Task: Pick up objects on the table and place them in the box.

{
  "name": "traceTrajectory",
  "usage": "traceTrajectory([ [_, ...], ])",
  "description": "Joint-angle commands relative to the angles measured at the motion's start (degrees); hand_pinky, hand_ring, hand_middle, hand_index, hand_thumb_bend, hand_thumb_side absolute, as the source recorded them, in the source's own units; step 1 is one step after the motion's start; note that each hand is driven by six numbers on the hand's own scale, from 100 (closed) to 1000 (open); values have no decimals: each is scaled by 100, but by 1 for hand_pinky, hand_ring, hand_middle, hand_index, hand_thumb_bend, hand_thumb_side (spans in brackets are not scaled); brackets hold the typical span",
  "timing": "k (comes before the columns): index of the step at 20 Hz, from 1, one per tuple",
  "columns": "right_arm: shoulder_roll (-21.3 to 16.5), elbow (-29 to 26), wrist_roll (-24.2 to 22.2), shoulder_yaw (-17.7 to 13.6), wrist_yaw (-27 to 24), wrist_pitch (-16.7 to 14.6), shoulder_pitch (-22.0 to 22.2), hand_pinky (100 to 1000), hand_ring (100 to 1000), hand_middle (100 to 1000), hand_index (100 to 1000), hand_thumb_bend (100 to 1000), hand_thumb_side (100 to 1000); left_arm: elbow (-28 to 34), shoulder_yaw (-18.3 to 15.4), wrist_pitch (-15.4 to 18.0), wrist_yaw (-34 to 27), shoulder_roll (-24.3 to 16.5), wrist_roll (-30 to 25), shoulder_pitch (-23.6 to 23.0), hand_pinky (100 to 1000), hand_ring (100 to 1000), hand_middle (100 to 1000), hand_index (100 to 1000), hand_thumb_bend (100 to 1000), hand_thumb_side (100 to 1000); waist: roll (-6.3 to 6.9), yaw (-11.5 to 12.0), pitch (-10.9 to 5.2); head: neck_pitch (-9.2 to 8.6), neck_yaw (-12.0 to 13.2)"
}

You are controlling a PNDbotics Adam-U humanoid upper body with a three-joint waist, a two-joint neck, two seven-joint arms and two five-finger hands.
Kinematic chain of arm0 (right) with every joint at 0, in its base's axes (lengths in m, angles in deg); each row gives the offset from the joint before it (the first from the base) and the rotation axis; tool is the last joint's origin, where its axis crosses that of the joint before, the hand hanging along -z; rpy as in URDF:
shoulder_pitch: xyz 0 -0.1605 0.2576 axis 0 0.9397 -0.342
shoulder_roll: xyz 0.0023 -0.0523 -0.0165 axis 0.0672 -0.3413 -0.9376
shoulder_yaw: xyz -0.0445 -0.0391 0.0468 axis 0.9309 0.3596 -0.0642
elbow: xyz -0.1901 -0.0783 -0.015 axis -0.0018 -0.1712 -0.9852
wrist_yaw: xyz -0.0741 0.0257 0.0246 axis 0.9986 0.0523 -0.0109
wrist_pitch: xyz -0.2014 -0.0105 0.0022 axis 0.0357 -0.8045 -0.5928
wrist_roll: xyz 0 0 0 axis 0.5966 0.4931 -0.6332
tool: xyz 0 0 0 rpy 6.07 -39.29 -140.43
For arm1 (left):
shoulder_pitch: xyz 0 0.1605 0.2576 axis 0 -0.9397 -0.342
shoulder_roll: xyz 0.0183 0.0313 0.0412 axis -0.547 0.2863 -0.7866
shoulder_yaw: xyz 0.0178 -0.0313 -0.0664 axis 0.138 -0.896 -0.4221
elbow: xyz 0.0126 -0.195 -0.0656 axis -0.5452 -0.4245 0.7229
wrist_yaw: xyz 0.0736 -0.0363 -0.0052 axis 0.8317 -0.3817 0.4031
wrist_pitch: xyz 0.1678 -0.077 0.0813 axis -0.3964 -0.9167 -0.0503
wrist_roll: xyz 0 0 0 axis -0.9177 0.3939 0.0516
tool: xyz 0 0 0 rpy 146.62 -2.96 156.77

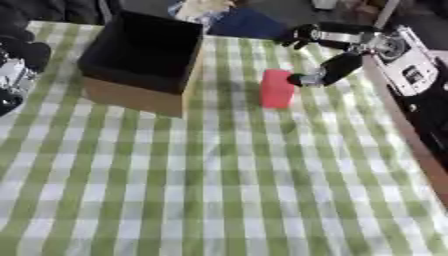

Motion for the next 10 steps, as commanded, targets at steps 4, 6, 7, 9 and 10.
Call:
traceTrajectory([
  [4, 51, 310, -104, -155, 339, -351, -159, 896, 945, 934, 978, 290, 461, 39, 18, 8, 33, -31, -57, 60, 712, 589, 574, 767, 553, 398, 39, 32, -108, 43, -50],
  [6, 84, 388, -72, -168, 415, -368, -158, 896, 946, 934, 978, 290, 466, 38, 19, 8, 36, -30, -67, 60, 713, 589, 574, 767, 554, 398, 39, 42, -104, 47, -53],
  [7, 96, 418, -59, -172, 445, -379, -156, 896, 946, 934, 978, 288, 469, 36, 18, 8, 37, -30, -71, 60, 712, 589, 574, 767, 554, 398, 38, 46, -101, 49, -56],
  [9, 115, 467, -38, -177, 497, -396, -151, 896, 946, 935, 978, 288, 473, 34, 17, 7, 40, -28, -76, 59, 712, 589, 574, 767, 554, 399, 36, 52, -96, 54, -62],
  [10, 123, 491, -27, -182, 524, -400, -148, 895, 946, 935, 978, 287, 475, 34, 19, 8, 40, -27, -81, 60, 712, 589, 574, 766, 555, 399, 34, 56, -93, 57, -67],
])
